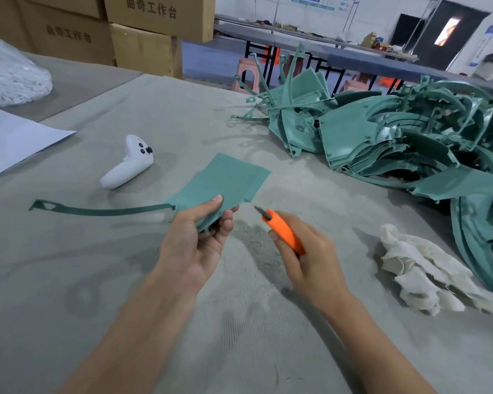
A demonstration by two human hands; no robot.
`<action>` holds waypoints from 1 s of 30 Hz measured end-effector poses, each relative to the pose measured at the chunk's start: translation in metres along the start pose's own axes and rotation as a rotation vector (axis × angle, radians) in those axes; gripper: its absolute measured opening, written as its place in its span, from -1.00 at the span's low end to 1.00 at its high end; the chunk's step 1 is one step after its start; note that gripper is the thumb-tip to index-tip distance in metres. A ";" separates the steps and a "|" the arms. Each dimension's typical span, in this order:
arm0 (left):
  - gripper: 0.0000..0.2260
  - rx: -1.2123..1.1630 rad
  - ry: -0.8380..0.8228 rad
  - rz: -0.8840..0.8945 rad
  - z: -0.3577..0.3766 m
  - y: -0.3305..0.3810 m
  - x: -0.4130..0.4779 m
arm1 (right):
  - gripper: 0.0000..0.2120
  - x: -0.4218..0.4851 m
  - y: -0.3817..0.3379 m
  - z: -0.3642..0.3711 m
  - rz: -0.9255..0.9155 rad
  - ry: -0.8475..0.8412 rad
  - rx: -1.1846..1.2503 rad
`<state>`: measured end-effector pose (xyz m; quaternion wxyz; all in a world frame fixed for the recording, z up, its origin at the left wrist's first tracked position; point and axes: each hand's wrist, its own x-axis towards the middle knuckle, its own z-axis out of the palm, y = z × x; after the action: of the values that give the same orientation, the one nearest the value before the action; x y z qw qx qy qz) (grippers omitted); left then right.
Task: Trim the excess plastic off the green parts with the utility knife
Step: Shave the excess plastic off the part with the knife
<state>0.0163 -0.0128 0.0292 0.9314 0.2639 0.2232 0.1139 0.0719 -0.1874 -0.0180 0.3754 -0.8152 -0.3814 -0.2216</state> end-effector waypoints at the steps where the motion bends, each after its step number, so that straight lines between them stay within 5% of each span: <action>1: -0.94 -0.009 -0.005 -0.008 0.000 0.000 0.000 | -0.71 -0.001 -0.001 0.002 -0.004 -0.019 -0.006; 5: -0.95 -0.025 -0.009 -0.040 0.001 0.000 -0.001 | -0.71 0.002 0.001 0.003 0.001 0.078 0.000; 11: -0.82 -0.071 -0.027 -0.116 0.002 0.000 -0.003 | -0.70 0.002 -0.003 0.002 -0.026 0.002 -0.010; 18: -0.84 -0.041 -0.015 -0.129 -0.001 0.001 -0.004 | -0.78 0.012 0.005 -0.014 0.007 0.163 0.004; 30: -0.96 -0.033 -0.002 -0.128 0.003 0.000 0.000 | -0.70 0.012 0.002 -0.011 -0.034 -0.005 -0.033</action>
<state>0.0180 -0.0140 0.0318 0.9412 0.2339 0.2370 0.0574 0.0799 -0.1917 -0.0047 0.3572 -0.8151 -0.3925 -0.2323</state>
